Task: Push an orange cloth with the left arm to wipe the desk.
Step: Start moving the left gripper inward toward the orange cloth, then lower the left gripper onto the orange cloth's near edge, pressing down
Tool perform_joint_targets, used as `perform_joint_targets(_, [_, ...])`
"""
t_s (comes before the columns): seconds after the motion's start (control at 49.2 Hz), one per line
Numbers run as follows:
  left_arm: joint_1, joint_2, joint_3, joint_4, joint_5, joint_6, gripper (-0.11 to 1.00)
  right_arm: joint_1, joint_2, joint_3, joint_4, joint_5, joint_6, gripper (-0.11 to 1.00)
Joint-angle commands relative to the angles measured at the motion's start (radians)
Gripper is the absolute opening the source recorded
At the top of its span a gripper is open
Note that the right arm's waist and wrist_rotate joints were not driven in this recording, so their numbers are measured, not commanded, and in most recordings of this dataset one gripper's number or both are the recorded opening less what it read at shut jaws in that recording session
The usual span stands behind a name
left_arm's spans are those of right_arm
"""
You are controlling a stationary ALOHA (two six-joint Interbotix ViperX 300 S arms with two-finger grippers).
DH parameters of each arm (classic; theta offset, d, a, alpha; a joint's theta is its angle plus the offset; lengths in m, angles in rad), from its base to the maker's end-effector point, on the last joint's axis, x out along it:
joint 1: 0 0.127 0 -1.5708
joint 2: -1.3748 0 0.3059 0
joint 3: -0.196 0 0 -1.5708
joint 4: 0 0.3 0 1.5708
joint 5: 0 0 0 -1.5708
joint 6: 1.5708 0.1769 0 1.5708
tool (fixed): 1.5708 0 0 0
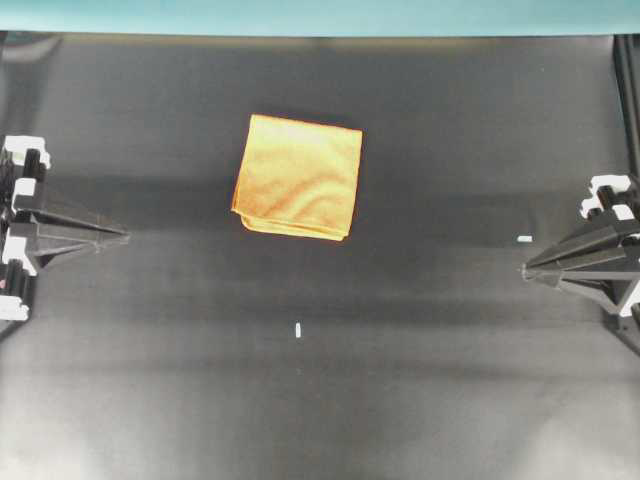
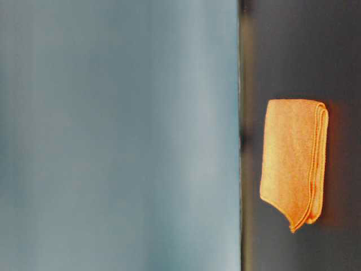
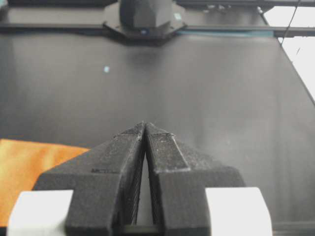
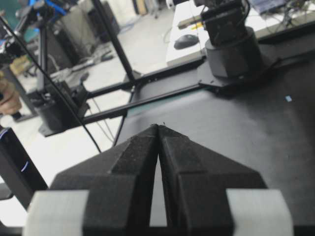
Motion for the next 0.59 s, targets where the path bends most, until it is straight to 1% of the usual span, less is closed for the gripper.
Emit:
perform_joint_targets(0.0, [0.008, 0.038, -0.005, 0.040, 0.020, -0.011, 0.06, 0.000, 0.014, -0.009, -0.002, -0.005, 0.000, 0.03])
perform_joint_targets(0.02, [0.011, 0.049, -0.005, 0.040, 0.021, -0.012, 0.06, 0.000, 0.014, -0.008, -0.002, -0.002, 0.000, 0.03])
perform_joint_targets(0.061, [0.017, 0.077, -0.006, 0.040, 0.021, -0.011, 0.09, 0.000, 0.014, -0.006, 0.000, 0.008, 0.000, 0.07])
perform_joint_targets(0.081, [0.023, 0.097, -0.006, 0.040, 0.017, -0.012, 0.08, 0.000, 0.014, -0.005, 0.000, 0.014, 0.000, 0.05])
perform_joint_targets(0.102, [0.029, 0.110, -0.008, 0.040, 0.011, -0.012, 0.05, 0.000, 0.015, -0.005, -0.002, 0.020, 0.002, 0.02])
perform_joint_targets(0.142, [0.037, 0.143, -0.011, 0.038, -0.006, -0.012, 0.00, 0.000, 0.017, -0.005, -0.002, 0.037, 0.000, 0.00])
perform_joint_targets(0.305, [0.072, 0.285, -0.034, 0.040, -0.114, 0.003, 0.00, -0.002, 0.026, -0.005, -0.002, 0.058, 0.000, 0.00])
perform_joint_targets(0.427, [0.117, 0.393, -0.069, 0.040, -0.167, 0.002, 0.00, -0.002, 0.031, -0.003, -0.002, 0.077, 0.000, 0.00])
perform_joint_targets(0.57, [0.132, 0.523, -0.129, 0.040, -0.204, 0.009, 0.00, -0.002, 0.040, -0.002, -0.002, 0.150, 0.000, 0.00])
